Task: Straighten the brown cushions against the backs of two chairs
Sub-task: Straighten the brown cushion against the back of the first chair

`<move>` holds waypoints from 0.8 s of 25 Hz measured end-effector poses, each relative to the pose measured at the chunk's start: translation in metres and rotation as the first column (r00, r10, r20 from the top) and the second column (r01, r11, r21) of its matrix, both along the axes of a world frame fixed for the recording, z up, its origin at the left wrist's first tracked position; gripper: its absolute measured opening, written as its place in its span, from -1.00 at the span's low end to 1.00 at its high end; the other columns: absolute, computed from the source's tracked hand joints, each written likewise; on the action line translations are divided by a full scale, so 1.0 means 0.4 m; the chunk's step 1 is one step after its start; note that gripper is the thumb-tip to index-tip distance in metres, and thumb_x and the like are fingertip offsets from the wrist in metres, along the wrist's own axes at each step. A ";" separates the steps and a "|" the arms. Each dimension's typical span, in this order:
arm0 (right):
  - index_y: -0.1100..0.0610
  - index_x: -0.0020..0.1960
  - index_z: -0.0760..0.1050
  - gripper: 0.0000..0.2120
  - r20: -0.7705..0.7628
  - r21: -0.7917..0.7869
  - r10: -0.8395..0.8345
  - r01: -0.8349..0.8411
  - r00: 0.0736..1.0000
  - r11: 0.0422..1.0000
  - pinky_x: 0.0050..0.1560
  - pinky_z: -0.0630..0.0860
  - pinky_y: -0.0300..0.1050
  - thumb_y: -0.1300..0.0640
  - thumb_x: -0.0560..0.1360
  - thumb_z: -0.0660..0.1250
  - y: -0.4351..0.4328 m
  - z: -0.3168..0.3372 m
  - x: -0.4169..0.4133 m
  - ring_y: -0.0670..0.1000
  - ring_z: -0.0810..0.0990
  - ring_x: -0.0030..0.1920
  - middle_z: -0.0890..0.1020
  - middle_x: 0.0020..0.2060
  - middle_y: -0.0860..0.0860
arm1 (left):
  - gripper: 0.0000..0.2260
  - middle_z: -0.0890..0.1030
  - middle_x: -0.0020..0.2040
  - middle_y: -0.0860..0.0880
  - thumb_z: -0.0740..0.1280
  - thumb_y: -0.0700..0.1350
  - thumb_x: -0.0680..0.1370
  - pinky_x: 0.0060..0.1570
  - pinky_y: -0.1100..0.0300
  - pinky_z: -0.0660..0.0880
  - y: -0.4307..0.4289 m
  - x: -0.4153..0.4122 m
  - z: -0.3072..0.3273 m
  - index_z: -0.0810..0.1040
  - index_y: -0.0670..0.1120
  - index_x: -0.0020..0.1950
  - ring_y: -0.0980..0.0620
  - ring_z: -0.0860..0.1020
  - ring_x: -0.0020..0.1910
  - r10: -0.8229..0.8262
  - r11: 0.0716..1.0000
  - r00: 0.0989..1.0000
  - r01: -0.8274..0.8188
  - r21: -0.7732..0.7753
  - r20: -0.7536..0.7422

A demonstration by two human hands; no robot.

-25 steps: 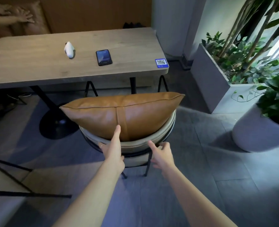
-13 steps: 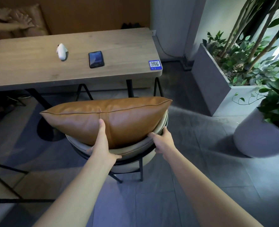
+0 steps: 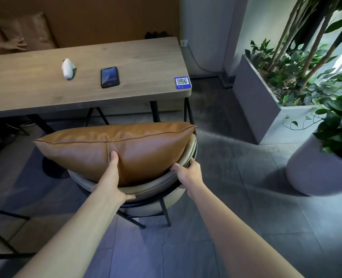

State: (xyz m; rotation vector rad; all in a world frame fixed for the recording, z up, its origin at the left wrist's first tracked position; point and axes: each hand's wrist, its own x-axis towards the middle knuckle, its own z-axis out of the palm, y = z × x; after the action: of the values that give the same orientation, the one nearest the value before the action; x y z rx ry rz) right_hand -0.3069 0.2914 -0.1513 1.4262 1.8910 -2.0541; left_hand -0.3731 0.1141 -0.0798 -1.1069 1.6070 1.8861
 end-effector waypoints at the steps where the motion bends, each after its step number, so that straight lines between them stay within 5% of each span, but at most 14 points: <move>1: 0.01 0.66 0.19 0.08 0.002 0.000 -0.001 0.001 1.000 1.000 0.30 0.55 0.29 -0.07 0.17 0.47 0.006 -0.003 0.007 0.21 0.48 0.42 0.48 0.48 0.04 | 0.15 0.16 0.67 -0.09 0.58 0.38 0.26 0.29 -0.60 0.33 0.010 0.011 0.002 0.05 0.09 0.67 -0.35 0.23 0.58 0.004 1.000 1.000 -0.003 -0.015 0.010; 4: -0.06 0.57 0.29 0.08 -0.008 -0.025 -0.016 0.016 1.000 1.000 0.30 0.56 0.30 -0.15 0.06 0.46 0.017 -0.022 0.022 0.20 0.50 0.40 0.55 0.42 0.04 | 0.15 0.17 0.66 -0.09 0.58 0.39 0.24 0.27 -0.61 0.34 0.032 0.043 0.012 0.07 0.08 0.67 -0.35 0.23 0.58 0.028 0.999 0.999 -0.027 -0.031 0.026; 9: -0.15 0.67 0.04 0.21 -0.036 -0.101 -0.071 0.067 0.997 0.993 0.40 0.47 0.30 -0.12 0.07 0.45 -0.016 -0.001 0.072 0.18 0.38 0.50 0.43 0.49 0.01 | 0.11 0.16 0.67 -0.10 0.55 0.38 0.30 0.32 -0.57 0.33 0.009 0.071 0.008 0.05 0.09 0.68 -0.34 0.23 0.58 0.017 1.000 1.000 -0.018 0.012 0.025; 17: -0.06 0.39 0.48 -0.15 -0.020 -0.016 -0.032 0.032 0.999 0.999 0.21 0.62 0.22 -0.11 0.09 0.46 0.015 -0.020 0.079 0.13 0.61 0.20 0.67 0.23 0.00 | 0.12 0.20 0.66 -0.10 0.55 0.39 0.30 0.32 -0.57 0.33 0.022 0.065 -0.009 0.03 0.09 0.69 -0.35 0.27 0.56 0.036 0.999 0.998 -0.037 0.016 0.046; 20: -0.04 0.53 0.37 0.02 -0.023 0.000 -0.010 0.010 1.000 1.000 0.16 0.60 0.16 -0.15 0.06 0.47 0.029 -0.017 0.063 0.13 0.58 0.21 0.61 0.34 0.03 | 0.08 0.15 0.67 -0.10 0.51 0.37 0.36 0.36 -0.55 0.30 0.036 0.061 -0.001 0.01 0.06 0.69 -0.34 0.22 0.58 0.049 0.998 0.998 -0.050 0.023 0.042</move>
State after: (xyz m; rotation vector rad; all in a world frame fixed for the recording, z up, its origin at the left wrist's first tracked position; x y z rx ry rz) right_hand -0.2816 0.3028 -0.1582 1.4206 1.8968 -2.0836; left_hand -0.3488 0.1284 -0.0801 -1.1779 1.5439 1.8964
